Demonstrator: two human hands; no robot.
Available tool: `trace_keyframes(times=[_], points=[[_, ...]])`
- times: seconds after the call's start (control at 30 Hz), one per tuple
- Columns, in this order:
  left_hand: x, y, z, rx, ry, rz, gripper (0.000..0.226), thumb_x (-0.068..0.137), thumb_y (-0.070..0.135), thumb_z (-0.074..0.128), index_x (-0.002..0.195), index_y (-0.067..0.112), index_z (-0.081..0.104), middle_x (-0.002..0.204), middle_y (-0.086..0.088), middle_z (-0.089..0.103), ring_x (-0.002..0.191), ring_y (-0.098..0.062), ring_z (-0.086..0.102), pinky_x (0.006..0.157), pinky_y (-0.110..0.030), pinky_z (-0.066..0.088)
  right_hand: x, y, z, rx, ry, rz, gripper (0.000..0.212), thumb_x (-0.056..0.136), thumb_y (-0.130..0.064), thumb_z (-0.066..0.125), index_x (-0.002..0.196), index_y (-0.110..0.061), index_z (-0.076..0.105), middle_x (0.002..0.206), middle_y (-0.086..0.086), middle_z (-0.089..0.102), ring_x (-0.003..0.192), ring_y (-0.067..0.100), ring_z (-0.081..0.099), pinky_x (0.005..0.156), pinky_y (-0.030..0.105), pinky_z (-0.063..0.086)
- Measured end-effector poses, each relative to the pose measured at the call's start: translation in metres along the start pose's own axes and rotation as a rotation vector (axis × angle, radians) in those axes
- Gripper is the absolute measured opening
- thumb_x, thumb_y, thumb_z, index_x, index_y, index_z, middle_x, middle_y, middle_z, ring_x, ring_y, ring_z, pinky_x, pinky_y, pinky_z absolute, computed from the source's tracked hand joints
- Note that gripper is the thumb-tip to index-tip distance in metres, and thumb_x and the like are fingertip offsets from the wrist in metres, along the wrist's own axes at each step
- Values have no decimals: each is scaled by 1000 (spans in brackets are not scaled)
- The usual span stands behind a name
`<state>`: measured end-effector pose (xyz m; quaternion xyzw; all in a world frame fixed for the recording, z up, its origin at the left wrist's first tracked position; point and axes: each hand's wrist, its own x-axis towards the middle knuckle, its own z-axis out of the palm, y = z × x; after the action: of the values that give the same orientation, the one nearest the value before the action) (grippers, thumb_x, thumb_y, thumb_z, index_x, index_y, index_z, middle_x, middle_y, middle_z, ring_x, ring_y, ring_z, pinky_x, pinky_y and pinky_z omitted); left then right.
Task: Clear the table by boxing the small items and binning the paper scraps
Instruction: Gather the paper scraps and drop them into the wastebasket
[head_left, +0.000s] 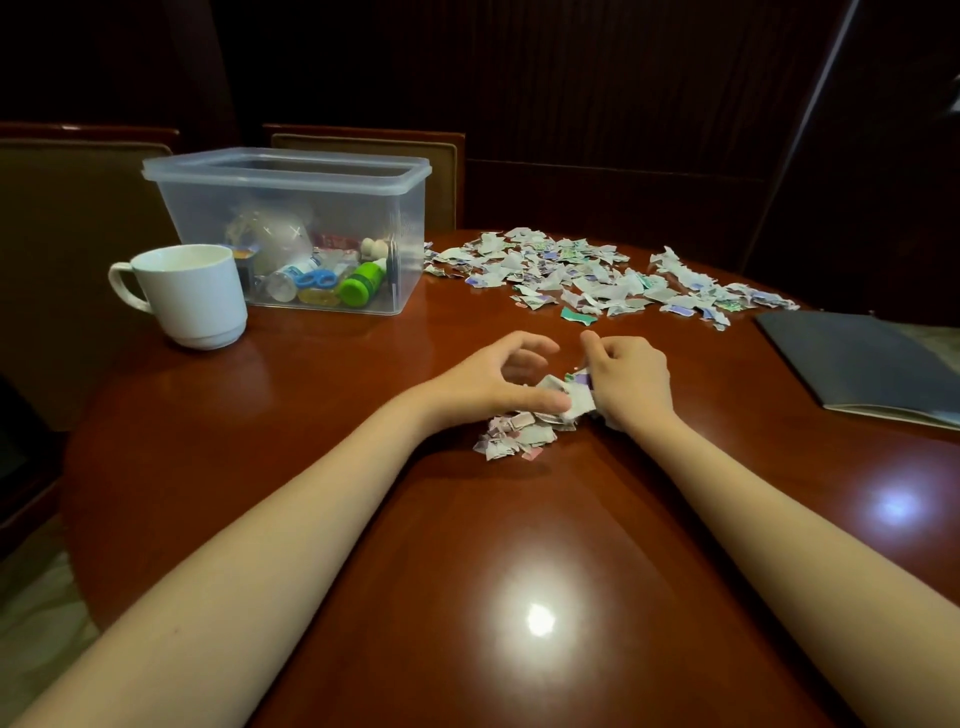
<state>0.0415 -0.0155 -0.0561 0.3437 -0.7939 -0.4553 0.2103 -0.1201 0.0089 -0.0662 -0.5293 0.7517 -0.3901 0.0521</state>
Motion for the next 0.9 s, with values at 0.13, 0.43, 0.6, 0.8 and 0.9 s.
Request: trace_keyframes(times=[0.13, 0.43, 0.6, 0.8, 0.9], points=[[-7, -3, -14, 443, -239, -38, 98, 71, 36, 79, 147, 35, 17, 156, 10, 14, 143, -11, 14, 115, -30, 19, -2, -2, -1, -108, -89, -25, 44, 99, -34, 35, 64, -12, 52, 62, 5, 53, 53, 19, 48, 50, 23, 33], [1, -14, -9, 416, -7, 78, 78, 72, 33, 79, 138, 27, 38, 120, 1, 44, 114, -11, 41, 97, -23, 33, -27, -28, 9, -371, -210, -192, 38, 97, -37, 34, 116, -12, 56, 114, 11, 53, 100, 30, 55, 73, 30, 34], [6, -21, -8, 419, 41, 115, 76, 68, 27, 82, 133, 23, 45, 129, 1, 52, 118, -12, 46, 95, -21, 35, -33, -41, 13, -343, -281, -252, 37, 99, -34, 35, 105, -9, 61, 101, 12, 62, 76, 25, 55, 63, 29, 39], [5, -22, -6, 451, 69, 126, 70, 69, 22, 82, 131, 18, 49, 125, -2, 54, 114, -14, 49, 88, -15, 35, -34, -39, 16, -290, -309, -234, 35, 98, -28, 36, 73, -10, 53, 89, 11, 50, 84, 27, 53, 58, 28, 29], [4, -20, -5, 487, 96, 151, 65, 72, 13, 78, 130, 15, 48, 123, -7, 56, 112, -19, 51, 90, -24, 39, -38, -43, 18, -234, -283, -272, 28, 98, -24, 38, 102, -4, 57, 101, 16, 53, 96, 31, 54, 65, 27, 27]])
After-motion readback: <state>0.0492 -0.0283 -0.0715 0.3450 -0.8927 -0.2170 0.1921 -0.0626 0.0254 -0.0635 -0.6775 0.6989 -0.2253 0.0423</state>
